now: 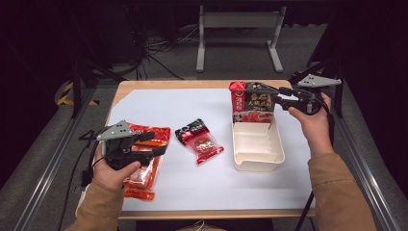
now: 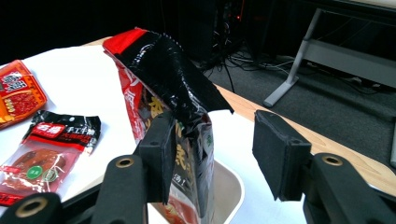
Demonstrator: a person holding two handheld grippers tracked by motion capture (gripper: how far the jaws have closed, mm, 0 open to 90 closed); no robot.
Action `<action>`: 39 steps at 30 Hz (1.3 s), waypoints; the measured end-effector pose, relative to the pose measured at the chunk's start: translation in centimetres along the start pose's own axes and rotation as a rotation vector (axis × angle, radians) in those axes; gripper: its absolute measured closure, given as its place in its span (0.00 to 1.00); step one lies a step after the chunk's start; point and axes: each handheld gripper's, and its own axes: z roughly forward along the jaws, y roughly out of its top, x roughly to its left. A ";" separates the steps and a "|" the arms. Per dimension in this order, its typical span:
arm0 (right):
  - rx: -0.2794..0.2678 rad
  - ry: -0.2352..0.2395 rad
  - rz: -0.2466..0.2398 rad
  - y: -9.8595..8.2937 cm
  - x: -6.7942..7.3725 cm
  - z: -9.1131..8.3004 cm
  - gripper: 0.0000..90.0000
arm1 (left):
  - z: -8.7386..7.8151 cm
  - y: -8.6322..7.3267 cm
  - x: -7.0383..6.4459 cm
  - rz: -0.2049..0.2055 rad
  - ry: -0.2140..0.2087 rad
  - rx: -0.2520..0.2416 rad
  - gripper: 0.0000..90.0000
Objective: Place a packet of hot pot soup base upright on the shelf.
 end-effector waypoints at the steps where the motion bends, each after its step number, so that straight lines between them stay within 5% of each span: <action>1: -0.009 0.007 0.013 0.0 0.1 -0.2 0.55 | 0.0 0.1 0.2 0.009 0.002 0.001 0.35; 14: -0.016 -0.001 0.003 0.5 1.1 -3.0 0.50 | -0.8 1.0 1.8 0.026 0.047 -0.006 0.34; 29: -0.016 0.028 -0.010 -0.5 3.1 -5.0 0.47 | -1.9 0.9 3.4 -0.006 0.082 -0.029 0.32; 36: -0.036 0.033 0.014 -2.0 3.8 -6.1 0.47 | -2.1 1.1 4.2 0.017 0.116 -0.005 0.33; 39: -0.026 0.026 0.012 -2.8 4.2 -6.4 0.46 | -2.4 1.0 4.5 0.041 0.144 -0.033 0.35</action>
